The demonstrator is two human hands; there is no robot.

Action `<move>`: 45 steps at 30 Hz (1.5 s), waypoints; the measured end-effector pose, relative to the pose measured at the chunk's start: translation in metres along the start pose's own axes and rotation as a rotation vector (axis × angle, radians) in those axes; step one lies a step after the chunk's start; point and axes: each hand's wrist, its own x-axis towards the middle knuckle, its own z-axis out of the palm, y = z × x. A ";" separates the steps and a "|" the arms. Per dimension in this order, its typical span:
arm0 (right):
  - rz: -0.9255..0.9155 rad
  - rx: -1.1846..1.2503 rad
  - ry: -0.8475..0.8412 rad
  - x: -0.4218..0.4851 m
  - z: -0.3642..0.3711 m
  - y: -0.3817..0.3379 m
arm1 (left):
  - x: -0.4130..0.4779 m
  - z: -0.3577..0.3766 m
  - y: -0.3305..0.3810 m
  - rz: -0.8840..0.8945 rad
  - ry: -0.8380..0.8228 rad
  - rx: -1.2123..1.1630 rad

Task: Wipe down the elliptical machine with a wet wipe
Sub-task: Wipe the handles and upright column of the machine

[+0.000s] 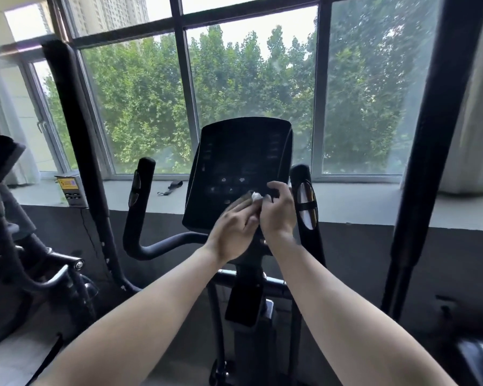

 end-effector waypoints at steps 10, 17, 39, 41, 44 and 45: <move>0.092 -0.011 -0.118 -0.003 -0.010 0.004 | -0.004 -0.005 -0.011 -0.322 0.170 0.445; -0.027 -0.250 -0.038 -0.004 -0.007 -0.006 | 0.001 -0.005 0.005 -0.033 0.080 0.241; -0.241 -0.098 0.176 -0.007 0.013 0.019 | -0.011 -0.010 -0.004 -0.045 0.070 0.262; -0.246 -0.105 0.177 -0.006 0.014 0.020 | -0.012 -0.018 -0.013 -0.152 0.103 0.375; -0.213 -0.125 0.157 -0.005 0.016 0.020 | -0.016 -0.028 -0.029 -0.326 0.136 0.435; -0.205 -0.126 0.147 -0.005 0.016 0.019 | -0.016 -0.029 -0.031 -0.347 0.166 0.433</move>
